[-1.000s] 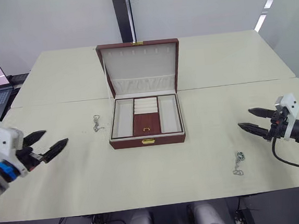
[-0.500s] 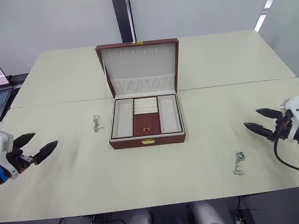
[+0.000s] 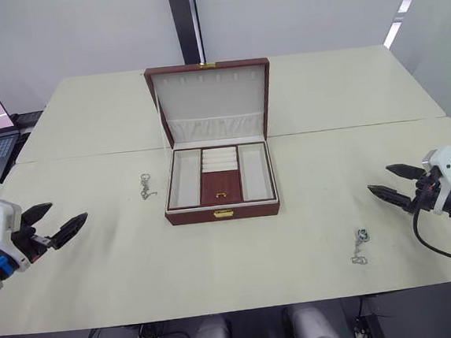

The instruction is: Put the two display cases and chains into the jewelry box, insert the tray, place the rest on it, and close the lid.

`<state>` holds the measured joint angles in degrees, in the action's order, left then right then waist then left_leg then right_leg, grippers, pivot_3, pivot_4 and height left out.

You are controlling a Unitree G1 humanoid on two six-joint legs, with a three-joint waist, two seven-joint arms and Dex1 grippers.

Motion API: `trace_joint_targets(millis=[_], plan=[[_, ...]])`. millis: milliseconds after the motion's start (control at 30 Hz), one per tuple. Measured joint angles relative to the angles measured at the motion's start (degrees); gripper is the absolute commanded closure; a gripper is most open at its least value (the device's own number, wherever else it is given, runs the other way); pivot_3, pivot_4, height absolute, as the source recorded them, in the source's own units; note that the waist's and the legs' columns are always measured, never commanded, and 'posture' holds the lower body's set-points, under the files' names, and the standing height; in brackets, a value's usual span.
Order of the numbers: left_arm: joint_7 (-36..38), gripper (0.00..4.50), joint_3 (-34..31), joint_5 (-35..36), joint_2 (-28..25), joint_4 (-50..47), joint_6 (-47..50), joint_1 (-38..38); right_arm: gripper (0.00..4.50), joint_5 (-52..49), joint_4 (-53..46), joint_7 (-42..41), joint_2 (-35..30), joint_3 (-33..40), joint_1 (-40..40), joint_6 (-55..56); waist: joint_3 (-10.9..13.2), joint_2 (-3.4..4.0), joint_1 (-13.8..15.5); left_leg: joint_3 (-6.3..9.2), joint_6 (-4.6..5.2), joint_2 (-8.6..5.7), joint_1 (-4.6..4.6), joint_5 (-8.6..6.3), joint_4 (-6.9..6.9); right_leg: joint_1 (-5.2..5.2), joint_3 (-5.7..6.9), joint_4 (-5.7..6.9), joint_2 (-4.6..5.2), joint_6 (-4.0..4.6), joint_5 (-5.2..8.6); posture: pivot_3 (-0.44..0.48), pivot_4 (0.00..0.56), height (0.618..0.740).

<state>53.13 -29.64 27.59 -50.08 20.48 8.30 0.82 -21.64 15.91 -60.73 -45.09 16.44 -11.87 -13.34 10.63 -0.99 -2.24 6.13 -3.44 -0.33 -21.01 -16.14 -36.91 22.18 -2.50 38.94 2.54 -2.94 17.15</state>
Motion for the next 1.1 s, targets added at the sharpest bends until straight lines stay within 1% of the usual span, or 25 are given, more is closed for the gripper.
trace_joint_targets(millis=[167, 200, 400, 533, 633, 733, 833, 1100], plan=[[-5.35, 0.0, -0.05, 0.62, 3.9, -4.18, 2.66, 1.19, 0.03, -3.98, -10.2, 0.53, 1.96, -1.25, -0.49, -5.0, -0.01, -0.01, 0.0, 0.02, 0.0, 0.0, -0.01, 0.0, -0.03, 0.0, 0.0, 0.02, 0.04, -0.01, 0.0, 0.0, 0.15, 0.74], [-7.6, 0.0, -0.2, 0.96, 5.56, -6.12, 3.5, 1.51, 0.03, -4.9, -13.4, 1.19, 2.41, -2.01, -1.08, -6.91, -0.01, 0.0, 0.01, 0.03, 0.0, 0.01, -0.01, 0.0, -0.03, 0.0, -0.02, 0.02, 0.08, -0.01, 0.0, 0.0, 0.15, 0.74], [-16.66, 0.0, 0.9, 1.52, 14.25, -14.81, 6.7, 3.59, 0.03, -10.46, -28.93, 4.62, 5.64, -8.64, -8.27, -16.11, -0.02, -0.02, 0.22, 0.08, -0.01, -0.01, -0.03, 0.01, -0.05, 0.0, 0.03, 0.0, 0.08, -0.02, -0.01, 0.0, 0.15, 0.74], [-21.15, 0.0, 4.22, 0.96, 19.69, -17.51, 8.61, 3.96, 0.03, -11.84, -34.57, 6.17, 7.27, -13.86, -12.64, -21.12, -0.03, -0.04, 0.47, 0.1, -0.02, -0.04, -0.05, 0.01, -0.07, 0.0, 0.04, -0.01, 0.11, -0.02, -0.01, 0.0, 0.15, 0.74], [-24.37, 0.0, 6.82, -0.53, 22.66, -19.25, 8.91, 4.02, 0.03, -11.98, -35.78, 7.45, 8.71, -17.32, -16.01, -24.18, -0.06, -0.11, 0.51, 0.1, -0.02, -0.06, -0.07, 0.01, -0.09, 0.01, 0.05, -0.01, 0.11, -0.02, -0.01, 0.0, 0.15, 0.74], [-27.38, 0.0, 7.61, -2.09, 24.55, -19.69, 8.68, 4.94, 0.03, -12.94, -36.06, 8.15, 10.04, -19.14, -18.42, -26.02, -0.07, -0.13, 0.53, 0.12, -0.02, -0.07, -0.08, 0.01, -0.07, 0.02, 0.08, -0.01, 0.1, -0.02, -0.01, 0.0, 0.15, 0.74], [-29.49, 0.0, 8.33, -3.37, 26.07, -19.37, 8.48, 6.07, 0.03, -13.01, -35.96, 8.24, 10.36, -20.33, -19.15, -26.73, -0.07, -0.13, 0.54, 0.11, -0.02, -0.09, -0.08, 0.01, -0.08, 0.02, 0.08, -0.02, 0.1, -0.02, -0.01, 0.0, 0.15, 0.74], [-33.63, 0.0, 13.3, -7.91, 30.03, -16.36, 7.56, 9.14, 0.03, -12.99, -35.78, 8.3, 11.3, -21.28, -20.36, -27.14, -0.07, -0.13, 0.54, 0.11, -0.02, -0.09, -0.08, 0.01, -0.09, 0.02, 0.09, -0.01, 0.08, -0.02, -0.02, 0.0, 0.15, 0.74]])
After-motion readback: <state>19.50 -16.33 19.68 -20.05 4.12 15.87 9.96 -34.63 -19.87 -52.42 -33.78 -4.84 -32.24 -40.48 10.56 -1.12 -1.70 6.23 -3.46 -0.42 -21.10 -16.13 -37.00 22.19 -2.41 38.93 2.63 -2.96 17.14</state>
